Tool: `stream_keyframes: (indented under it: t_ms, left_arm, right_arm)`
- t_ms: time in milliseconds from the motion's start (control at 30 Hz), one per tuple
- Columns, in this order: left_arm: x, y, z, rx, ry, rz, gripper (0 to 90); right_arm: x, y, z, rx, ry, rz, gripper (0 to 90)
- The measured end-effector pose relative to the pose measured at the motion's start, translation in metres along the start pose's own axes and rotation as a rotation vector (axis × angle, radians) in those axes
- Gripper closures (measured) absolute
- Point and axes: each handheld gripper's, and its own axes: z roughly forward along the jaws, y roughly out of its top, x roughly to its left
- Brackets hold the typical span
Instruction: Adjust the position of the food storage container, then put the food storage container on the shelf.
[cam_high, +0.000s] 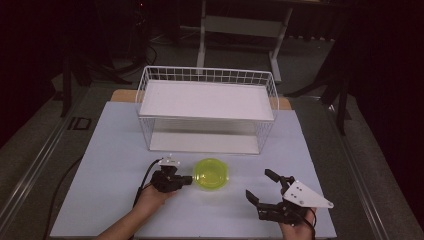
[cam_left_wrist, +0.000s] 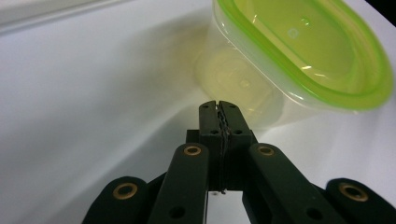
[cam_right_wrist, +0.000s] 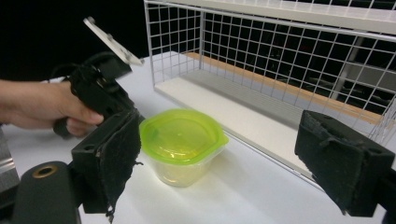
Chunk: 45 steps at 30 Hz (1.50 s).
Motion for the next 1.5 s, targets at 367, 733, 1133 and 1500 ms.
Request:
stream_keyframes:
  t_ms: [367, 733, 1133, 1500]
  left_arm:
    - [0.0, -0.012, -0.055, -0.148, 0.001, 0.078, 67.7]
    - [-0.018, -0.019, -0.091, -0.26, -0.078, 0.136, 22.4]
    - [-0.039, -0.008, -0.1, -0.326, -0.082, 0.127, 2.0]
    - [-0.039, 0.015, -0.087, -0.317, -0.079, 0.137, 2.1]
  right_arm:
    - [0.005, 0.0, 0.005, 0.026, 0.018, -0.009, 14.2]
    - [0.011, 0.002, 0.008, 0.036, 0.038, -0.015, 14.3]
    - [0.016, 0.013, 0.016, 0.055, 0.078, -0.024, 15.5]
    - [0.007, 0.027, 0.035, 0.09, 0.065, -0.027, 16.0]
